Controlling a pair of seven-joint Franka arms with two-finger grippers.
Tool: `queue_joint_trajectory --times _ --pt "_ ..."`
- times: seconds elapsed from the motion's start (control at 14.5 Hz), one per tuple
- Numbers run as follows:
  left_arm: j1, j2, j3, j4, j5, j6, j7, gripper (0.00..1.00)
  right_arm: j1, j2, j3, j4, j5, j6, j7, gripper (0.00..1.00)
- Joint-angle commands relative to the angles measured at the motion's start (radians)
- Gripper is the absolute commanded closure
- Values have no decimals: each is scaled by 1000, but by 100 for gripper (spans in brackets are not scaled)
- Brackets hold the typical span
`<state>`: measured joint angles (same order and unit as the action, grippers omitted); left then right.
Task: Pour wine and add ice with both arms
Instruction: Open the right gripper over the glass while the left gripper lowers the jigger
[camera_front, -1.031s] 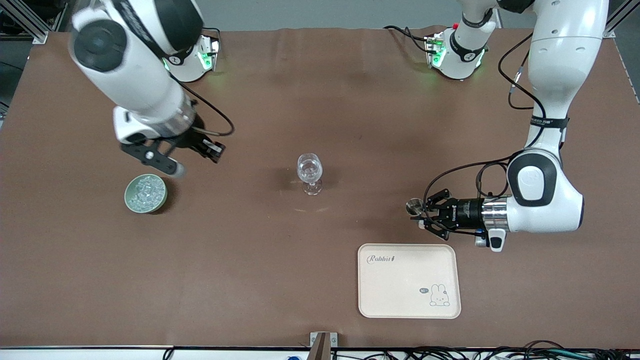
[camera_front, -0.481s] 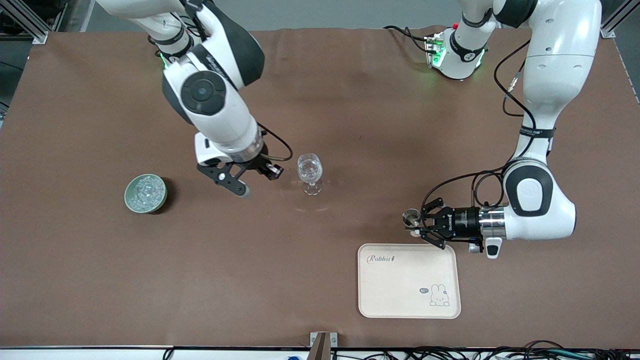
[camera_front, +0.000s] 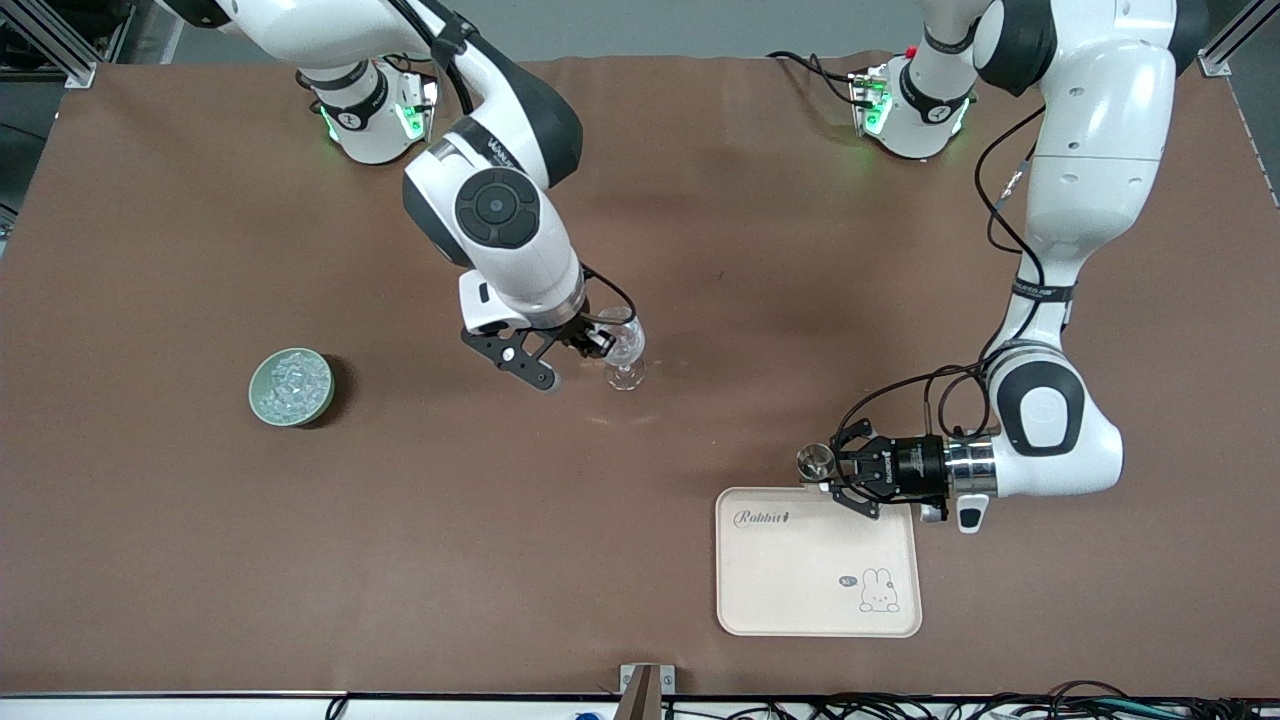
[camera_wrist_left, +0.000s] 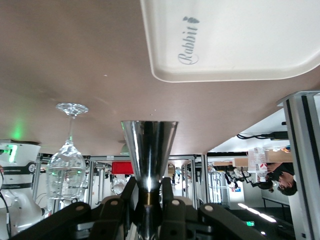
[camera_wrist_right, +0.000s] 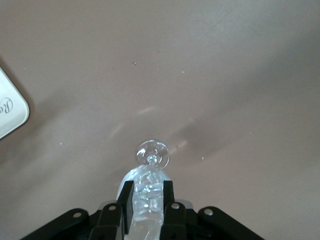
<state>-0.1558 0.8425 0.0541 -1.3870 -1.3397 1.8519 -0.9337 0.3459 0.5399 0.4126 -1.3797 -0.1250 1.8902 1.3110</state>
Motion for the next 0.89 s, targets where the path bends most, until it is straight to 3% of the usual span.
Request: queue_joint_trajectory --times 0.0,0.21,0.48,0.82 --pt "1 62 -2 69 -80 -16 -1 99 4 6 46 16 -24 -10 62 99" --pt "10 131 -2 143 -95 -14 -1 99 11 6 69 -11 -27 -10 85 99" --pt "33 168 -7 157 -96 -14 35 99 16 17 72 -33 -48 22 96 99" --pt "41 250 -3 230 -179 -11 70 99 24 48 72 -28 -73 29 117 98"
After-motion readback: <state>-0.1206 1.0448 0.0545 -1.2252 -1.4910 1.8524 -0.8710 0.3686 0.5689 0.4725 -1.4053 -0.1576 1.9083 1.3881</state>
